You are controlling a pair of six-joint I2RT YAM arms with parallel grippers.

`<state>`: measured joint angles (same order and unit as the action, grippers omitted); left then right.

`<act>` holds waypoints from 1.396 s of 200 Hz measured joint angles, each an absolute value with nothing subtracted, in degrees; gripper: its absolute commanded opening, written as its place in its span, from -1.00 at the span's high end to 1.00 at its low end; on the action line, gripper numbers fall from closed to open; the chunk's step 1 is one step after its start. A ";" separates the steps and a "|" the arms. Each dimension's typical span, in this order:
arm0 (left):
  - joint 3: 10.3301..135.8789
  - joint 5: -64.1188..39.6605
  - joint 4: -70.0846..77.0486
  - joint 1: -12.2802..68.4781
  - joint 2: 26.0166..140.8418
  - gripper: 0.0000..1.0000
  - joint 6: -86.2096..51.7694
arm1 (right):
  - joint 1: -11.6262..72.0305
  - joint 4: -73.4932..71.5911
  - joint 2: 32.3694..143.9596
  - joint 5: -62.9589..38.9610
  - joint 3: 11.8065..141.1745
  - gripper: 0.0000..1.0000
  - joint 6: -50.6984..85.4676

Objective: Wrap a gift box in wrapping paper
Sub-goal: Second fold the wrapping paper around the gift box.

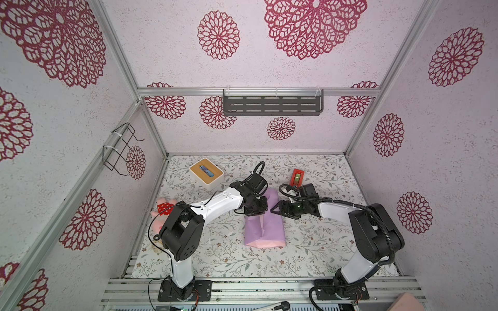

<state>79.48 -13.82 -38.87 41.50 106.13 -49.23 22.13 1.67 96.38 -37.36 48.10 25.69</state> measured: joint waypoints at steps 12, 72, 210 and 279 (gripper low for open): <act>79.46 -14.33 -38.17 41.50 106.52 1.00 -49.56 | 22.13 1.50 96.31 -37.34 48.01 -0.74 25.76; 79.40 -15.92 -34.89 41.50 107.59 1.00 -51.35 | 22.28 -0.38 96.16 -37.54 46.98 -0.73 27.31; 75.81 -18.55 -25.87 40.95 107.42 1.00 -57.21 | 22.83 -2.39 96.14 -37.34 46.13 -0.71 30.13; 72.79 -19.55 -21.28 40.23 106.50 1.00 -59.83 | 22.85 -4.27 95.96 -37.50 44.95 -0.70 31.16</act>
